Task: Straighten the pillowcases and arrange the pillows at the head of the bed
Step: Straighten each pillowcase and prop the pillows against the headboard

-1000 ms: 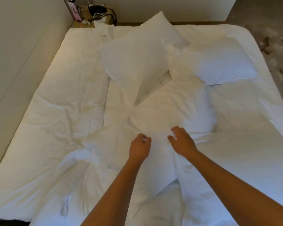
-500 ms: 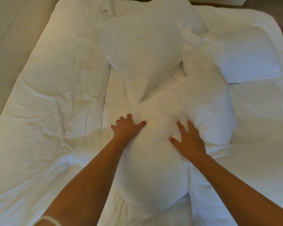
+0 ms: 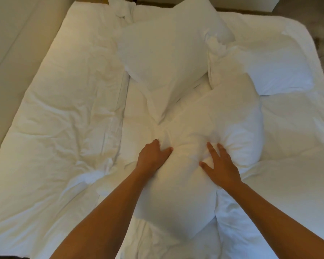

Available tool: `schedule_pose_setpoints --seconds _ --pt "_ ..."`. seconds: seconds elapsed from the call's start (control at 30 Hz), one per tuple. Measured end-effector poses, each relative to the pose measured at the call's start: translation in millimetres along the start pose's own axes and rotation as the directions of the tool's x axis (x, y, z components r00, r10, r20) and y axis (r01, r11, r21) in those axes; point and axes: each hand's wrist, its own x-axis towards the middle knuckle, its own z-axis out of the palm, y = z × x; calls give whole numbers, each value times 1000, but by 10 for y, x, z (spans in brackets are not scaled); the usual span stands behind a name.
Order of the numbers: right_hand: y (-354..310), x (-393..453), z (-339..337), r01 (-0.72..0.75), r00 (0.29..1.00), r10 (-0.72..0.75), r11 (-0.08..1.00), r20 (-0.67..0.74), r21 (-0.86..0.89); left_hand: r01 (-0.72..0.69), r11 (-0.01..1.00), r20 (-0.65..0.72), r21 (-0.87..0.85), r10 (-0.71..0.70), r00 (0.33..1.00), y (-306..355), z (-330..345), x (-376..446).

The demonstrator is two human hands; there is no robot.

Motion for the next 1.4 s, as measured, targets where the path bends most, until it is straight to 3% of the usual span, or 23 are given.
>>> schedule_pose_setpoints --seconds 0.17,0.27,0.37,0.43,0.57,0.67,0.87,1.03,1.2,1.4 --pt "207 -586 -250 4 1000 -6 971 9 240 -88 996 9 -7 88 996 204 -96 -827" --pt "236 -955 -510 88 987 -45 954 -156 286 -170 985 12 -28 170 985 351 -176 -1292" --pt "112 -1143 -814 225 933 -145 949 -329 221 -250 968 -17 -29 249 968 480 -240 -1694" --pt "-34 -1159 -1027 345 892 -277 928 -357 141 -302 953 -41 -7 302 952 562 -302 -1935" --pt "-312 -1114 -1351 577 760 -586 807 -282 -123 -392 915 -96 94 400 912 643 -573 -2340" --pt "-423 -1043 -1358 654 667 -704 711 -245 -259 -430 883 -143 189 458 877 561 -906 -2638" --pt "-790 -1050 -862 796 388 -829 522 -404 -306 -388 856 -161 341 460 873 -36 -1462 -3180" --pt "-1282 -1514 -314 842 301 -830 462 -470 -278 -268 883 -227 385 372 900 -846 -1572 -3556" --pt "-1841 -1916 -184 886 234 -855 384 -463 -261 -93 932 -361 351 226 905 -1568 -1702 -3800" --pt "-2571 -2342 -403 889 206 -839 375 -503 -262 -83 946 -491 313 236 839 -2043 -2192 -3941"
